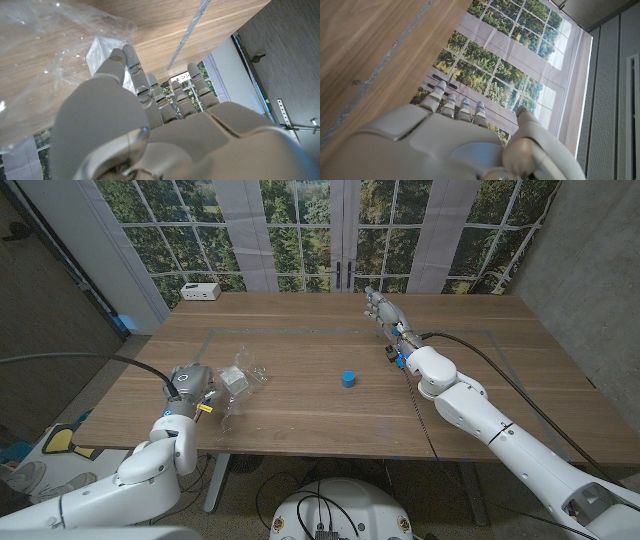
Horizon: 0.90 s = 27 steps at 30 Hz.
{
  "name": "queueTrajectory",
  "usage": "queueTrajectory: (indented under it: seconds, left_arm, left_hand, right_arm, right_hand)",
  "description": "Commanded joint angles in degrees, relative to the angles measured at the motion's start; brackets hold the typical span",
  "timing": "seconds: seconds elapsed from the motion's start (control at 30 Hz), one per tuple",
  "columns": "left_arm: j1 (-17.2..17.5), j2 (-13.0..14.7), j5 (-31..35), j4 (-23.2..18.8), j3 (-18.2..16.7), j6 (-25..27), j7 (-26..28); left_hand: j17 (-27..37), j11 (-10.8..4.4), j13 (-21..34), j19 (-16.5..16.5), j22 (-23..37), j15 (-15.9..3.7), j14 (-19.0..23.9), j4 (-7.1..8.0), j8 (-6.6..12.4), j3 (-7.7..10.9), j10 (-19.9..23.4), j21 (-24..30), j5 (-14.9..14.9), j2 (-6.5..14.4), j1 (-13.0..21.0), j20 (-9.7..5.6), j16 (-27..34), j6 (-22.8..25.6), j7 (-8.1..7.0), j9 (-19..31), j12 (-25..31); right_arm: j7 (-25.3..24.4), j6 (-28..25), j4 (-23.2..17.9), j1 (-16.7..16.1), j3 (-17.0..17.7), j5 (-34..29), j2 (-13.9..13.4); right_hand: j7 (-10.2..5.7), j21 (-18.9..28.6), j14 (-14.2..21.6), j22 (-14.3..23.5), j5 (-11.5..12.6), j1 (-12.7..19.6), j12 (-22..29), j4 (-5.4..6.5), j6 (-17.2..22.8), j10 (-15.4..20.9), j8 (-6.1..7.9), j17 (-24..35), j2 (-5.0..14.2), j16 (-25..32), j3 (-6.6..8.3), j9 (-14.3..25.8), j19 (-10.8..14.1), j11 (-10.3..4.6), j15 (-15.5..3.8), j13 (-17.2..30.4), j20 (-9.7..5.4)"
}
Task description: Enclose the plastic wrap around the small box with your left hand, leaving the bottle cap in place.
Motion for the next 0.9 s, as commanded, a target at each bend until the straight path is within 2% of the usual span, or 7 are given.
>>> queueTrajectory:
  seconds: [0.03,0.13,0.3,0.37,0.73,0.83,0.9]
  left_arm:
    - [4.41,-11.41,-4.31,3.04,-8.03,-5.72,13.41]
    - [2.86,-9.03,-3.59,2.47,-6.17,-3.13,10.22]
    - [0.96,-13.74,-1.80,4.79,-4.84,-3.04,15.04]
    - [1.64,-13.31,-1.82,6.26,-5.55,-8.34,16.87]
    - [-3.45,-20.44,1.01,15.38,-3.00,-17.85,25.60]
    - [-4.63,-17.53,0.69,13.82,-1.85,-15.86,19.17]
    - [-8.52,-15.04,3.71,11.25,2.83,-4.70,11.03]
  left_hand:
    - [0.38,0.83,0.31,0.64,0.26,-1.29,1.06,0.27,1.53,0.76,0.63,0.68,0.68,0.86,-0.32,0.48,0.42,-1.06,0.46,6.00,0.29]
    - [0.43,0.86,0.43,1.02,0.29,-1.29,1.47,0.42,1.74,0.85,0.96,0.97,0.82,0.95,-0.65,0.38,0.54,-1.83,0.73,6.62,0.38]
    - [0.45,0.92,0.70,1.69,0.31,-1.77,2.52,0.61,2.21,0.89,1.61,1.55,0.85,0.95,-1.31,0.06,0.79,-3.05,0.89,7.77,0.56]
    - [0.34,0.64,0.85,2.34,0.31,-1.94,3.11,0.35,2.54,0.90,2.46,1.95,0.79,0.77,-1.15,-0.23,0.88,-3.22,1.23,8.27,0.86]
    - [0.21,-1.61,1.53,5.15,0.20,-4.31,5.15,-0.42,2.81,0.10,4.49,3.79,0.12,0.61,0.45,-2.10,1.52,-3.02,1.55,8.51,1.47]
    - [0.28,-1.58,1.66,5.29,0.17,-4.47,5.65,-0.20,2.52,-0.24,4.90,4.00,-0.10,0.73,0.39,-2.12,1.76,-3.22,0.81,8.28,1.60]
    - [0.28,-1.63,1.74,5.26,0.15,-4.45,5.94,-0.08,2.44,-0.63,5.08,4.09,-0.33,0.41,0.11,-2.00,1.86,-3.03,0.76,8.11,1.65]
  right_arm:
    - [0.10,-0.50,-0.47,-0.41,0.19,0.55,-0.31]
    - [-0.05,-0.86,-0.75,-0.52,0.21,0.49,-0.52]
    - [-0.27,-1.21,-1.20,-0.63,0.15,0.18,-0.82]
    - [-0.06,-0.81,-0.81,-0.65,0.22,0.64,-0.50]
    - [-0.18,-1.57,-0.78,-0.33,0.02,0.64,-0.42]
    - [0.16,-1.32,-0.35,-0.05,-0.19,0.38,-0.47]
    - [-0.03,-1.23,-0.37,-0.16,-0.01,0.54,-0.40]
  right_hand:
    - [-0.16,-0.08,0.34,0.15,-0.14,-0.09,0.09,0.05,-0.04,0.14,0.22,0.27,-0.31,-0.03,0.56,0.21,0.28,0.50,0.03,0.15,-0.10]
    - [-0.15,-0.08,0.32,0.15,-0.14,-0.10,0.08,0.06,-0.02,0.11,0.23,0.27,-0.30,-0.04,0.57,0.21,0.27,0.47,0.03,0.15,-0.14]
    - [-0.13,-0.08,0.32,0.16,-0.14,-0.10,0.06,0.06,-0.02,0.08,0.23,0.26,-0.30,-0.05,0.59,0.21,0.29,0.52,0.05,0.15,-0.10]
    - [-0.16,-0.08,0.38,0.16,-0.14,-0.11,0.06,0.06,0.06,0.07,0.26,0.27,-0.30,-0.03,0.59,0.21,0.27,0.52,0.05,0.15,-0.10]
    - [-0.16,-0.10,0.43,0.16,-0.16,-0.18,0.07,0.09,0.07,0.11,0.25,0.28,-0.38,-0.04,0.56,0.21,0.24,0.55,0.23,0.15,-0.08]
    - [-0.11,-0.09,0.42,0.16,-0.16,-0.19,0.06,0.09,0.03,0.08,0.24,0.27,-0.42,-0.05,0.55,0.21,0.27,0.64,0.26,0.15,0.01]
    - [-0.10,-0.09,0.48,0.16,-0.16,-0.18,0.06,0.07,0.05,0.09,0.24,0.27,-0.44,-0.04,0.55,0.21,0.26,0.69,0.33,0.15,0.04]
